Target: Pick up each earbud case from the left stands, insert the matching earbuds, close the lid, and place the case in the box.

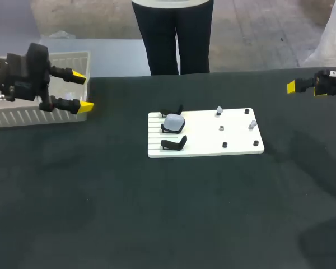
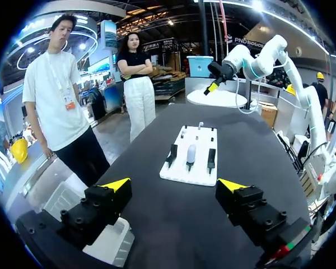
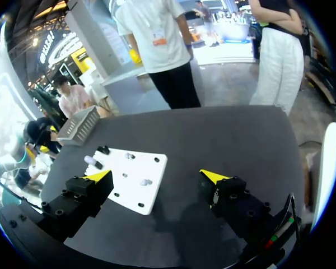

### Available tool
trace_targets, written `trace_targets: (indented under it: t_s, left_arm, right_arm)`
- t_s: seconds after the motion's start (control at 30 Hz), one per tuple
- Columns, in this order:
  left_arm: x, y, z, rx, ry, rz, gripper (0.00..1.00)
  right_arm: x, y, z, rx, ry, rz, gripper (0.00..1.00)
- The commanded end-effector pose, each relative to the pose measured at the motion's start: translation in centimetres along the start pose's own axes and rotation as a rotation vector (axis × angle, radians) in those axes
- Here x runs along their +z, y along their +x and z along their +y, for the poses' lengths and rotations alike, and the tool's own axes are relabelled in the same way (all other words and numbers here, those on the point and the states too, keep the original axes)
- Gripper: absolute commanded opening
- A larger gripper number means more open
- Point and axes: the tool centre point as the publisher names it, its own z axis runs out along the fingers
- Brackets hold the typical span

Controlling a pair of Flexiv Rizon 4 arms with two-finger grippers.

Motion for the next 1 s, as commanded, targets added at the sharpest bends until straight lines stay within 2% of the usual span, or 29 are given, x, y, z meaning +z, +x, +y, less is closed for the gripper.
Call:
trace_targets:
  t_s: [0.03, 0.1, 0.33, 0.47, 0.7, 1.0]
  left_arm:
    - [-0.1, 0.4, 0.5, 0.005, 0.093, -0.056, 1.00]
    - [0.2, 0.4, 0.3, -0.004, 0.102, -0.058, 1.00]
    - [5.0, -0.6, -2.1, 0.032, 0.104, 0.000, 1.00]
    - [7.4, -0.7, -2.8, 0.042, 0.112, -0.020, 1.00]
    - [12.0, -0.1, -2.7, 0.036, 0.166, -0.065, 1.00]
    - [16.9, -0.6, -3.0, 0.069, 0.212, -0.074, 1.00]
  right_arm:
    - [0.0, 0.0, 0.0, 0.000, 0.000, 0.000, 1.00]
    - [0.0, 0.0, 0.0, 0.000, 0.000, 0.000, 1.00]
    - [0.0, 0.0, 0.0, 0.000, 0.000, 0.000, 1.00]
    - [0.0, 0.0, 0.0, 0.000, 0.000, 0.000, 1.00]
    - [0.0, 0.0, 0.0, 0.000, 0.000, 0.000, 1.00]
    - [0.0, 0.0, 0.0, 0.000, 0.000, 0.000, 1.00]
